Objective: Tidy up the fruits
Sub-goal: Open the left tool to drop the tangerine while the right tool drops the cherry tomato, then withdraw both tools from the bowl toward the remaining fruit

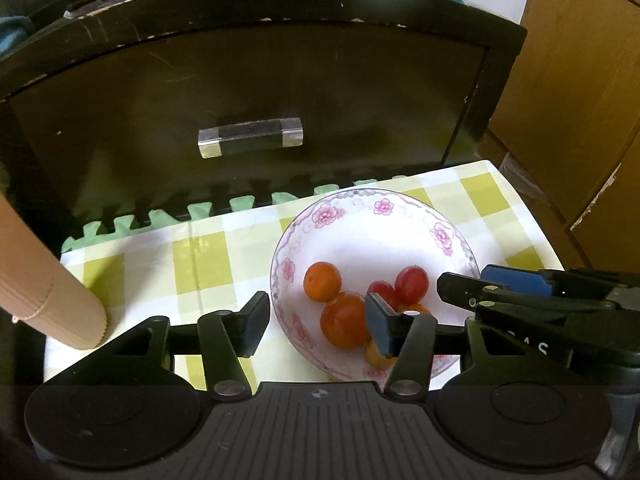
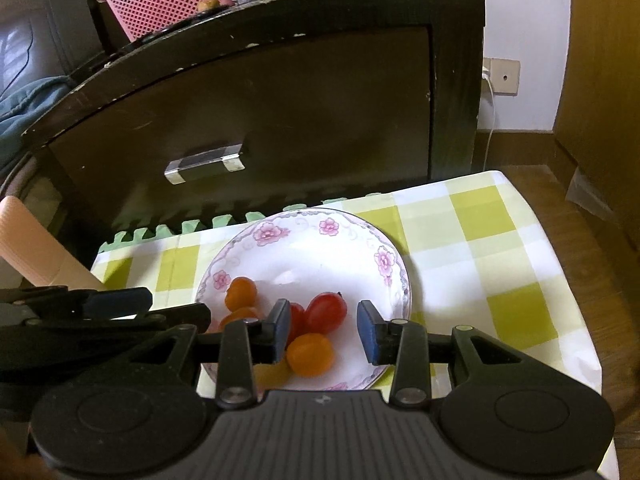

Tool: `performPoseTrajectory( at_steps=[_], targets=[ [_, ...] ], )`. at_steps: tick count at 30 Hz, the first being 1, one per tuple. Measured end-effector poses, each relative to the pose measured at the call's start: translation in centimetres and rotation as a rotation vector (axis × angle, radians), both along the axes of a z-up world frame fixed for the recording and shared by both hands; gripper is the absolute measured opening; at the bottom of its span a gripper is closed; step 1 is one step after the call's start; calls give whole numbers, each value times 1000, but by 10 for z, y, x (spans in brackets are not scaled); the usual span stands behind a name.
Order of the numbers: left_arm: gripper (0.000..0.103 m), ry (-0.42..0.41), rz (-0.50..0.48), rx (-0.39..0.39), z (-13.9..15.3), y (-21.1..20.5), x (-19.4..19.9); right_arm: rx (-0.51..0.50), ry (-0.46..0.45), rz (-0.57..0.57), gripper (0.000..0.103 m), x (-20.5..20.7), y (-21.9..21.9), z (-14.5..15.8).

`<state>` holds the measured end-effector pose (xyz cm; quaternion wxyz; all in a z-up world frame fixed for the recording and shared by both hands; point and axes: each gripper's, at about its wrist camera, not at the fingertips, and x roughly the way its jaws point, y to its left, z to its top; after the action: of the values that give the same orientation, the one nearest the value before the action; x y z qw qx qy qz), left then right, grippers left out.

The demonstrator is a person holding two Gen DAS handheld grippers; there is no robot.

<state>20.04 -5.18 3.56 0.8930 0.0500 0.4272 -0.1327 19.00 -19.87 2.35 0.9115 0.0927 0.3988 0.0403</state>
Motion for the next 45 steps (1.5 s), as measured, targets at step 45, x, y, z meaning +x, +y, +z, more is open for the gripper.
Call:
performPoseTrajectory(
  at_steps=[45],
  targets=[
    [71,55,-61,23,-7,29,-114,-29,79,93,36,-116,30,-11]
  ],
)
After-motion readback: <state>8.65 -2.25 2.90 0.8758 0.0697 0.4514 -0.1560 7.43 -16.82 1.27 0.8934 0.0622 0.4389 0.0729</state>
